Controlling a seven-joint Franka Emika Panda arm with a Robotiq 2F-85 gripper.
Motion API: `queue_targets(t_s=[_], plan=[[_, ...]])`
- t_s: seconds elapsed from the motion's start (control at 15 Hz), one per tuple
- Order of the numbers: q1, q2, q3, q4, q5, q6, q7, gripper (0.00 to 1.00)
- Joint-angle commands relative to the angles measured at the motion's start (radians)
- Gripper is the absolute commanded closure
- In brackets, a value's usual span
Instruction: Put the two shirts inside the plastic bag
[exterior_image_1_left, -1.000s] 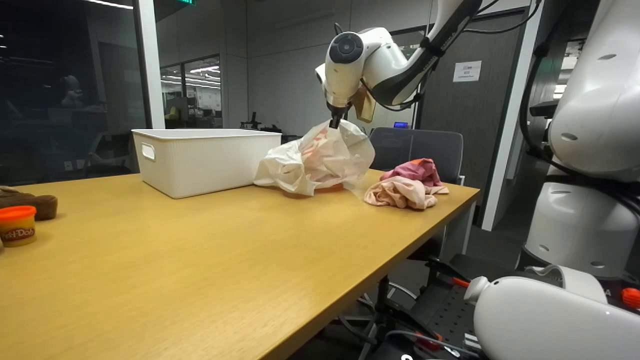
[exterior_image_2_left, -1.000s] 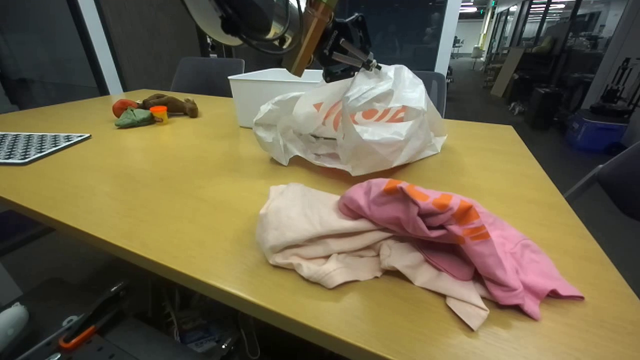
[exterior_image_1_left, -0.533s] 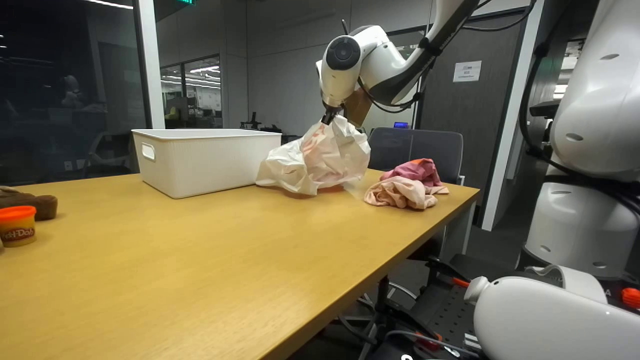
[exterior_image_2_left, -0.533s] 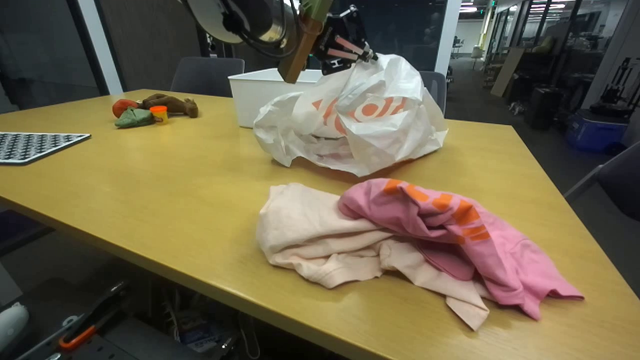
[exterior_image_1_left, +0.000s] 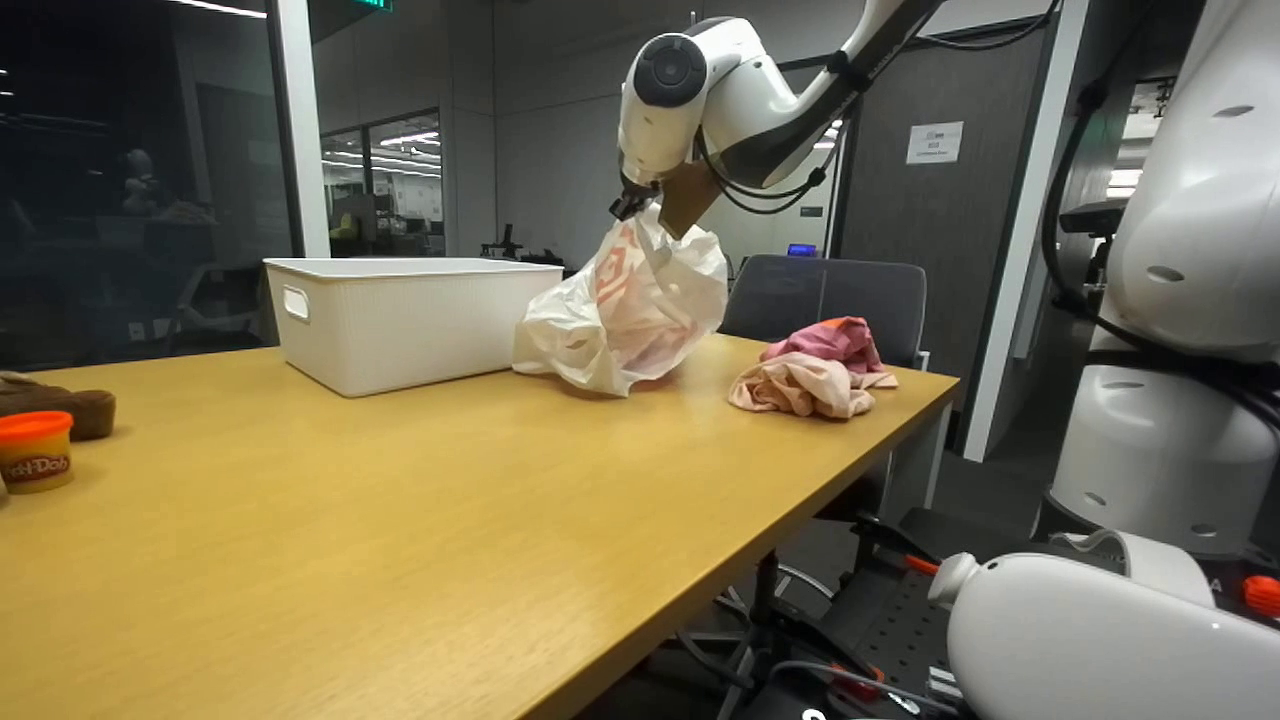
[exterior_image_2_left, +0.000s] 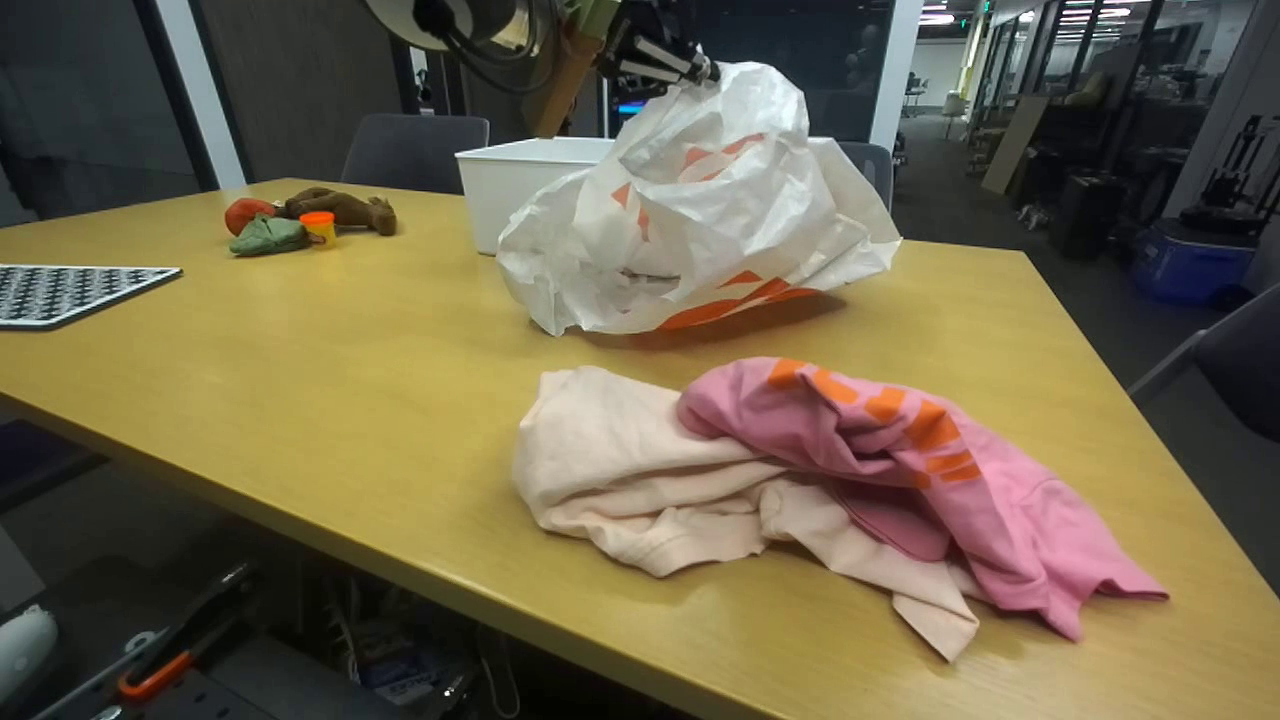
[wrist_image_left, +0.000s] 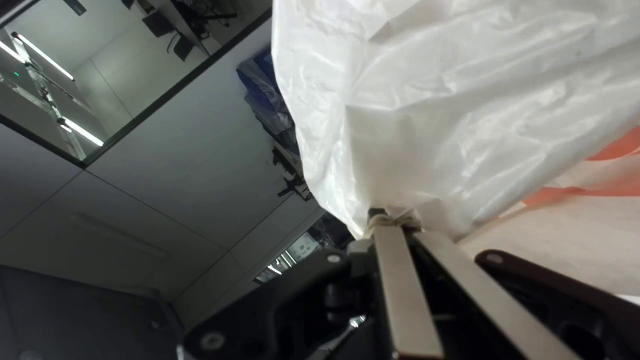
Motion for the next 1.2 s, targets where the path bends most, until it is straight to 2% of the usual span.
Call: queue_targets(t_s=[0.0,0.2,0.33,0.47,0.6,0.67,0.73,0.87,1.0,1.13], plan=[[0.001,-0.017,-0.008,0.012,0.062,0.023,-0.006,0.66],[-0.004,-0.028,-0.018,-0.001,0.162,0.06,-0.084,0.43],[-0.007,-0.064,-0.029,-0.058,0.338,0.111,-0.269,0.27],[-0.002,-0.104,-0.028,-0.122,0.496,0.099,-0.419,0.12],[0.008,-0.163,-0.024,-0.201,0.674,0.038,-0.57,0.0],[0.012,-0.192,-0.023,-0.235,0.76,0.004,-0.645,0.0],[0.044,-0.235,-0.054,-0.267,0.848,-0.056,-0.723,0.0],[0.014,-0.318,-0.018,-0.305,1.012,-0.21,-0.858,0.0],[-0.008,-0.374,-0.005,-0.323,1.094,-0.377,-0.913,0.0],[-0.019,-0.407,-0.02,-0.342,1.153,-0.455,-0.963,0.0]])
